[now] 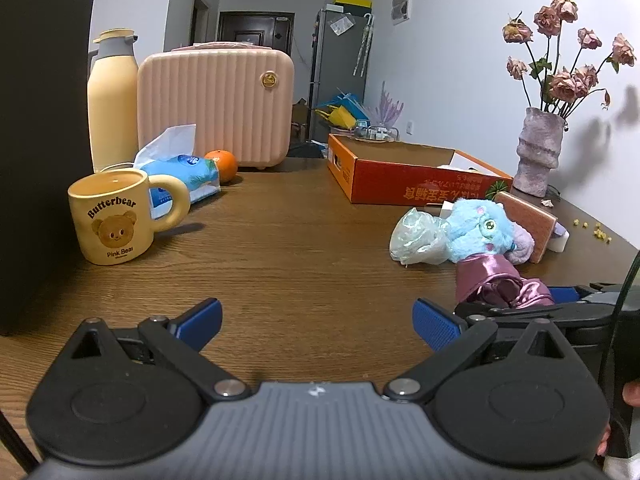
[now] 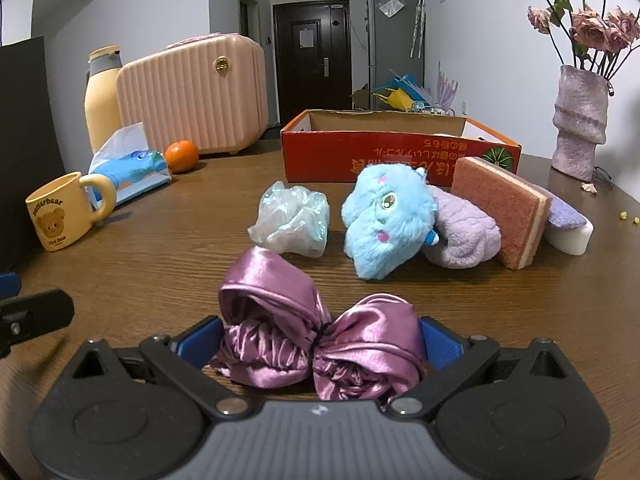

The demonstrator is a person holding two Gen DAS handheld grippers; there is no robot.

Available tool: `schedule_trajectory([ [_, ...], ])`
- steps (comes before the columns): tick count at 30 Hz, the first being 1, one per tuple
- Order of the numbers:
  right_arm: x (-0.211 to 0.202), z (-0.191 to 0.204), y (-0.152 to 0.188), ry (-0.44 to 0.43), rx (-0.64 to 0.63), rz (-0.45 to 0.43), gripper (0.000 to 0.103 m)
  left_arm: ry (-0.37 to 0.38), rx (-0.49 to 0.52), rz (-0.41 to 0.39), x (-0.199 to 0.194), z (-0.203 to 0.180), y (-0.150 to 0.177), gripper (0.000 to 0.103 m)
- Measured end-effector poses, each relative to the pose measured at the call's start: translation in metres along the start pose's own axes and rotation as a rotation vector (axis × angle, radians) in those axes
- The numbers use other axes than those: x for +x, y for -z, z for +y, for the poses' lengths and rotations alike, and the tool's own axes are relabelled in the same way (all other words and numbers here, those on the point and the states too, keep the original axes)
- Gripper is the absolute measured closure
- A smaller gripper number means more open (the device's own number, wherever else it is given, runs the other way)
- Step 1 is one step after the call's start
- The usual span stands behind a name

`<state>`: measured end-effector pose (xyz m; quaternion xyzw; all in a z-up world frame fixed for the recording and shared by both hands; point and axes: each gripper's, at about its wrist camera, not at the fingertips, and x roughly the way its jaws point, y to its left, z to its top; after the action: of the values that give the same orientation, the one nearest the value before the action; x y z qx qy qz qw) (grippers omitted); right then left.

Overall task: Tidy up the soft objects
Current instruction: 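Close the right gripper on the purple satin scrunchies, then lift the scrunchies with the right gripper toward the box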

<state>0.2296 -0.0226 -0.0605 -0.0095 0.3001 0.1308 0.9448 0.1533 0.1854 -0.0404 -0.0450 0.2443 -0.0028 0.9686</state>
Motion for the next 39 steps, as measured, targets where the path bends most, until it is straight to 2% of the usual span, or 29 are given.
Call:
schedule_trajectory([
  [3, 0.001, 0.002, 0.001, 0.002, -0.013, -0.003, 0.01, 0.002, -0.004, -0.004, -0.001, 0.001, 0.0, 0.0],
  [8, -0.002, 0.004, 0.001, -0.005, -0.027, -0.015, 0.029, -0.002, -0.004, -0.01, -0.002, 0.0, 0.0, 0.0],
  [10, -0.004, 0.005, 0.001, -0.018, -0.036, -0.029, 0.042, -0.001, -0.006, -0.012, -0.002, 0.001, 0.0, 0.0],
  [11, -0.005, 0.006, 0.001, -0.02, -0.043, -0.036, 0.045, -0.001, -0.005, -0.012, -0.002, 0.0, 0.0, 0.0],
  [13, -0.009, 0.009, 0.002, -0.021, -0.063, -0.057, 0.06, -0.003, -0.003, -0.011, -0.002, 0.0, 0.0, 0.0],
  [16, -0.015, 0.012, 0.003, -0.032, -0.086, -0.098, 0.07, -0.002, -0.004, -0.01, -0.002, 0.001, 0.0, 0.0],
  [23, -0.023, 0.011, 0.001, -0.046, -0.086, -0.142, 0.076, -0.022, -0.001, 0.005, 0.001, -0.001, 0.0, 0.0],
  [24, -0.025, 0.011, 0.001, -0.051, -0.085, -0.149, 0.079, -0.026, -0.002, 0.007, 0.001, -0.001, 0.0, 0.0],
  [25, -0.026, 0.01, 0.001, -0.056, -0.081, -0.154, 0.087, -0.03, -0.003, 0.009, 0.001, -0.001, 0.0, 0.0],
  [27, -0.029, 0.007, 0.0, -0.061, -0.069, -0.166, 0.089, -0.036, 0.006, 0.014, 0.002, -0.003, 0.001, 0.0],
  [39, -0.036, 0.0, -0.002, -0.114, -0.054, -0.19, 0.09, -0.072, 0.005, 0.013, 0.003, -0.005, 0.001, 0.0],
])
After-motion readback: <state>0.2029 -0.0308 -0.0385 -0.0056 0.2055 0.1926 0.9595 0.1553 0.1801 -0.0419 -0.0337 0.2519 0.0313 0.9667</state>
